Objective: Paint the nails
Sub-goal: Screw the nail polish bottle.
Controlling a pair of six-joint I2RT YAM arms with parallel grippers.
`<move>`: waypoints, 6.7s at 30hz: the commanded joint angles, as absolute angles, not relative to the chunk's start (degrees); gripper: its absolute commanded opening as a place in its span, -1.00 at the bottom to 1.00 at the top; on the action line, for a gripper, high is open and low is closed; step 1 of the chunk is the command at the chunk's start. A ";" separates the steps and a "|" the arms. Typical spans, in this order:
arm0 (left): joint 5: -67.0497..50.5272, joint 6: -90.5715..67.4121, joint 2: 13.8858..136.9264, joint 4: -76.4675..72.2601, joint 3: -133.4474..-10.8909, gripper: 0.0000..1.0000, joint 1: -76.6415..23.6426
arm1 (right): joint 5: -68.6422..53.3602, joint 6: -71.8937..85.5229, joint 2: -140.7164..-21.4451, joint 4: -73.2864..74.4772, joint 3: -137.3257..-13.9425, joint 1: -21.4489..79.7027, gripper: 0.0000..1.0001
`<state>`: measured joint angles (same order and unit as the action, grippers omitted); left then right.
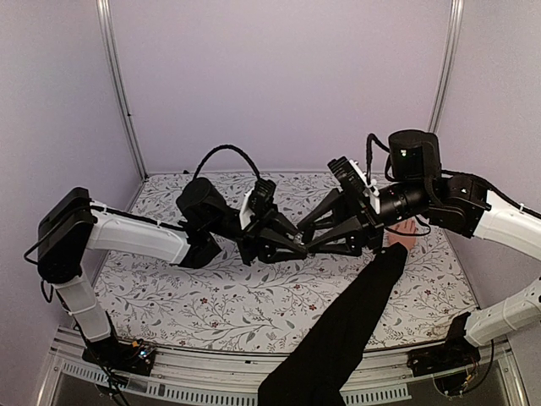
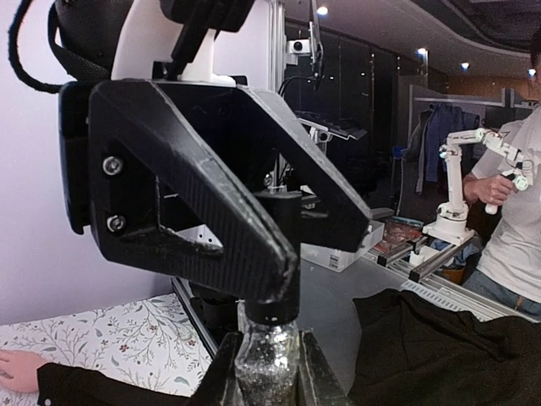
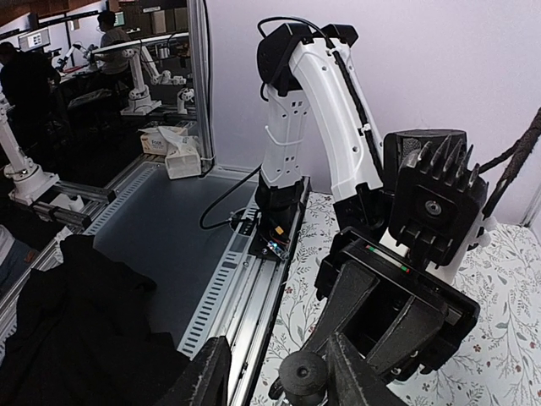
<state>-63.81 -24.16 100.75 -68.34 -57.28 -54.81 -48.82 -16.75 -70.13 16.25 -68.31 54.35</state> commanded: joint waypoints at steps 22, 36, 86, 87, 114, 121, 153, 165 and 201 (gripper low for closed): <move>-51.97 -17.61 96.39 -63.49 -56.27 -1.00 -54.76 | -46.05 -15.97 -70.90 16.35 -68.11 54.80 -0.76; -31.49 -11.26 91.34 -59.87 -52.44 -1.00 -54.88 | -35.18 -12.41 -72.91 15.31 -68.07 54.76 -0.83; 1.23 1.85 96.67 -52.75 -55.99 -1.00 -61.67 | -9.63 3.32 -71.88 5.71 -63.48 54.64 0.13; -1.68 1.31 96.25 -52.91 -55.58 -1.00 -61.17 | -10.53 2.82 -71.19 5.78 -63.21 54.54 0.22; -58.39 -14.13 98.44 -62.53 -56.79 -1.00 -56.00 | -45.06 -14.74 -65.73 15.03 -66.27 53.87 -0.01; -59.31 -15.06 98.98 -63.11 -57.35 -1.00 -56.33 | -47.06 -16.41 -68.18 16.28 -67.21 54.22 -0.21; -25.46 1.37 91.33 -49.59 -55.42 -1.00 -58.41 | -31.20 -10.84 -71.53 15.36 -65.55 54.49 -0.82; -1.53 4.78 93.52 -51.46 -56.85 -1.00 -61.98 | -18.15 -0.69 -74.50 6.37 -63.03 54.55 -0.81; -44.26 -3.95 92.74 -51.85 -54.24 -1.00 -55.42 | -27.56 -7.53 -63.98 9.89 -61.07 53.53 0.34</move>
<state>-32.05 -2.02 93.65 -49.36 -54.48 -55.90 -19.46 -3.33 -65.95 7.40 -61.41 53.58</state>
